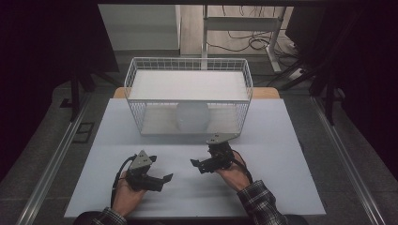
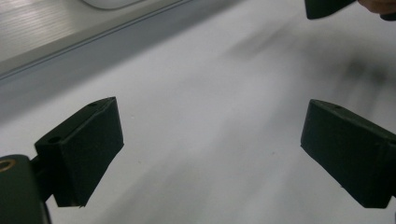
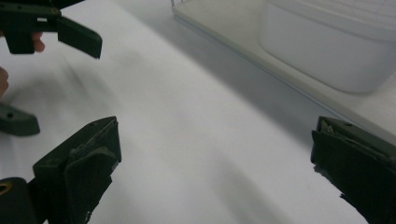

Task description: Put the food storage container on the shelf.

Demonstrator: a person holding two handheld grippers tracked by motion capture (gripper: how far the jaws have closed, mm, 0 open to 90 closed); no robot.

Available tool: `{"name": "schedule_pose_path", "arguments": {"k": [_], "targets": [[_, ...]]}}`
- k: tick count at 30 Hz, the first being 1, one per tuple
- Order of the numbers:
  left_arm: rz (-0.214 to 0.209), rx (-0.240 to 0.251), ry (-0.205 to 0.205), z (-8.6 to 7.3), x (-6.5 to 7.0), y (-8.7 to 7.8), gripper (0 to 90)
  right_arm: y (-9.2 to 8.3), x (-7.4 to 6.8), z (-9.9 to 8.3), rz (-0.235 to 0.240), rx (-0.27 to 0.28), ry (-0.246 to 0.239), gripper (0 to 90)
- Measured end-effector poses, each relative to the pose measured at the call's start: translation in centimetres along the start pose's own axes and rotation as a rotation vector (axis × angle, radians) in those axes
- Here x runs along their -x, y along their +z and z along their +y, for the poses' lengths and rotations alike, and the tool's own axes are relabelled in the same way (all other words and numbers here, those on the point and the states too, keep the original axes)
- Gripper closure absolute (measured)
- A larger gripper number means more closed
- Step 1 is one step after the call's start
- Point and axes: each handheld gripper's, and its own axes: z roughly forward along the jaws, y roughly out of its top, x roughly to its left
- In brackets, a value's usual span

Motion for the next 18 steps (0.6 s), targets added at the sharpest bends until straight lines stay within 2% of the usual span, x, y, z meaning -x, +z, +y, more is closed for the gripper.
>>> {"name": "schedule_pose_path", "arguments": {"k": [9, 15, 18], "targets": [[-0.003, 0.012, -0.002, 0.0, 0.0, -0.8, 4.6, -1.8, -0.8, -1.0, -0.041, -0.005, -0.014, 0.0], [0.021, 0.020, -0.002, -0.2, -0.2, -1.6, 4.7, -3.3, -0.6, -1.6, -0.070, -0.003, -0.018, 0.0], [0.027, 0.017, -0.006, -0.4, -0.2, -1.9, 4.7, -4.0, -0.4, -2.1, -0.081, -0.003, -0.004, 0.0]]}}
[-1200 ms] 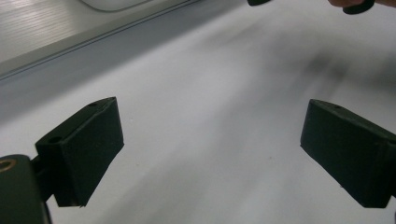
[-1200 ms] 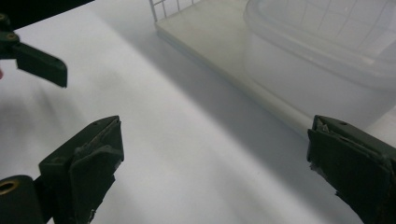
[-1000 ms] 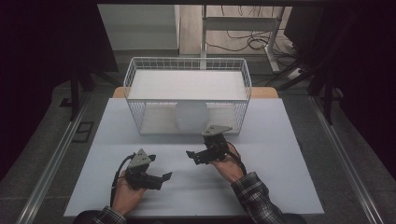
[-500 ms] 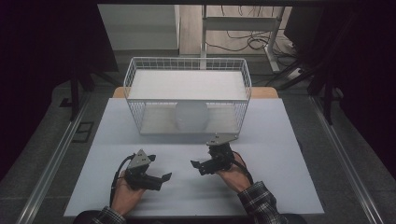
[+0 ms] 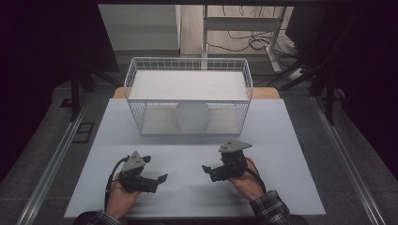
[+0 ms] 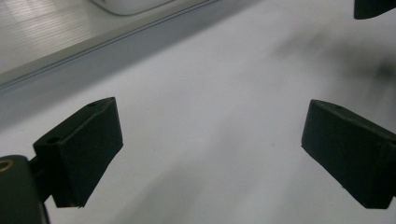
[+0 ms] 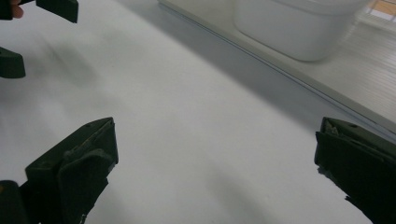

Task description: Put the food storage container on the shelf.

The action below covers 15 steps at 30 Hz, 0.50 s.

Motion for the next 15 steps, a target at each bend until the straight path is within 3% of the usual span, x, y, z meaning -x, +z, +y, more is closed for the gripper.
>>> {"name": "schedule_pose_path", "arguments": {"k": [8, 15], "targets": [[0.036, 0.003, 0.002, -0.4, -0.4, -1.4, 4.7, -1.9, 0.8, -1.4, -0.035, 0.019, 0.037, 0.0], [0.069, 0.017, -0.022, -1.1, -1.1, -2.8, 4.8, -3.8, 1.4, -2.7, -0.075, 0.035, 0.064, 0.0]]}}
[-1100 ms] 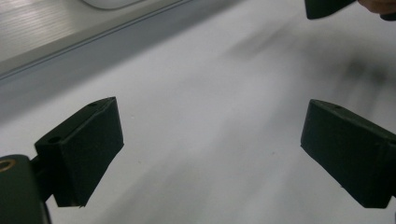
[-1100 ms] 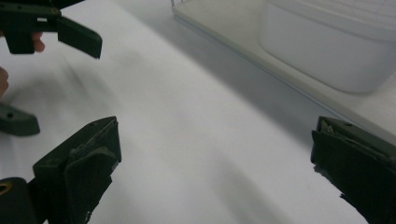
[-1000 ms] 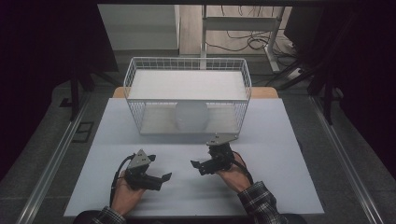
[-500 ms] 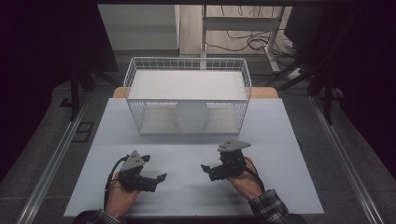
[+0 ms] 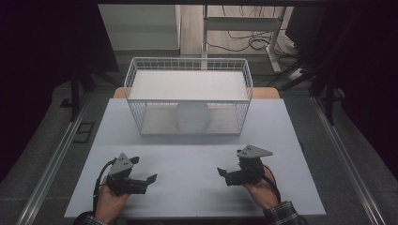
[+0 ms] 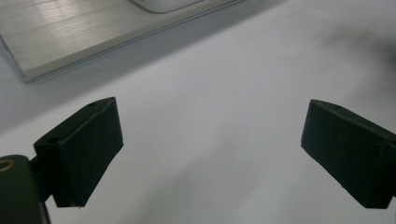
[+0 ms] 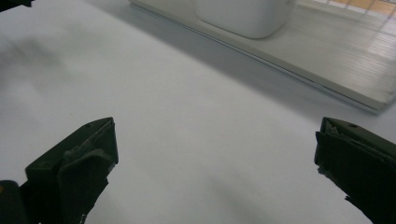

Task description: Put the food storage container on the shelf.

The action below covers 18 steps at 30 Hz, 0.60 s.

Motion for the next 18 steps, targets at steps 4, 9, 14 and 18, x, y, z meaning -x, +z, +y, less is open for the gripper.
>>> {"name": "schedule_pose_path", "arguments": {"k": [4, 9, 14, 18], "targets": [[0.017, 0.005, -0.005, -0.4, -0.3, -0.6, 4.8, -1.0, 0.5, -0.8, -0.023, 0.003, 0.020, 0.0], [0.033, 0.010, -0.009, -0.8, -0.5, -1.3, 4.5, -2.4, 1.1, -1.7, -0.066, 0.015, 0.033, 0.0], [0.051, 0.021, -0.021, -1.2, -0.9, -2.0, 4.3, -3.5, 1.5, -2.4, -0.098, 0.027, 0.046, 0.0], [0.065, 0.025, -0.033, -1.6, -1.2, -2.5, 4.3, -4.5, 1.9, -3.1, -0.129, 0.034, 0.056, 0.0]]}}
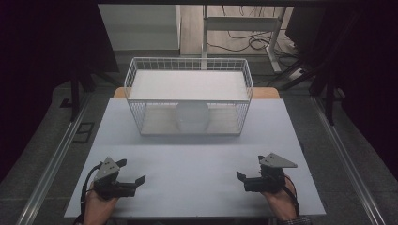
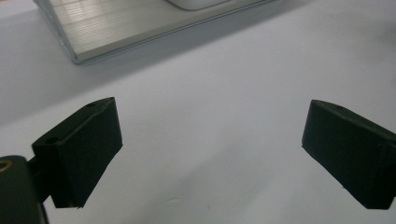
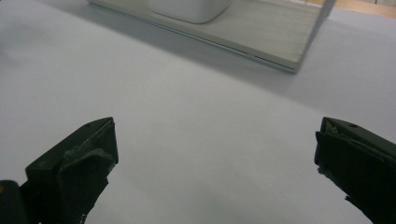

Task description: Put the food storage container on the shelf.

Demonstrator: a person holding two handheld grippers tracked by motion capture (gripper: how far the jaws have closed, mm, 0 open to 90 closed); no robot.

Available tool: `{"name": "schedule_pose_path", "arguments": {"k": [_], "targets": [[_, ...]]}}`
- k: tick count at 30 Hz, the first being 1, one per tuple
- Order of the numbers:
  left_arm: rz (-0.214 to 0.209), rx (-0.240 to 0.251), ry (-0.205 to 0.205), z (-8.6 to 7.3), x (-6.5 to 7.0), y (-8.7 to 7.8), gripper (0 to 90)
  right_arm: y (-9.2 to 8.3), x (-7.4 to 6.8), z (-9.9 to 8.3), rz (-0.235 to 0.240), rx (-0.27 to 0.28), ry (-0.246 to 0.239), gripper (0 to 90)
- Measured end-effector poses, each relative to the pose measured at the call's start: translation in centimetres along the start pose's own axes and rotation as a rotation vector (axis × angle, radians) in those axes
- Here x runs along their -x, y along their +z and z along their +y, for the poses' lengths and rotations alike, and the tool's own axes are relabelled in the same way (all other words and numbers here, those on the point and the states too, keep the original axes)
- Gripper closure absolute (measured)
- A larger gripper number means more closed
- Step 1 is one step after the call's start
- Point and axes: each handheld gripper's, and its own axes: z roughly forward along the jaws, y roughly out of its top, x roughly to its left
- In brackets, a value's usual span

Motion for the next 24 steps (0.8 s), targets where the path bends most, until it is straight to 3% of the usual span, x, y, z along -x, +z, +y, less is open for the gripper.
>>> {"name": "schedule_pose_path", "arguments": {"k": [7, 13, 18, 24], "targets": [[0.013, -0.013, -0.022, -0.5, -0.4, -0.4, 4.7, -1.5, 1.0, -1.5, -0.048, -0.001, 0.032, 0.0], [0.021, -0.026, -0.036, -1.0, -0.8, -0.4, 4.4, -2.3, 1.7, -3.1, -0.061, -0.024, 0.068, 0.0], [0.009, -0.053, -0.088, -1.7, -1.4, -0.4, 3.5, -2.2, 1.8, -4.1, -0.051, -0.080, 0.082, 0.0], [-0.004, -0.041, -0.134, -2.0, -1.8, -0.8, 2.8, -2.4, 1.8, -4.1, -0.057, -0.072, 0.089, 0.0]]}}
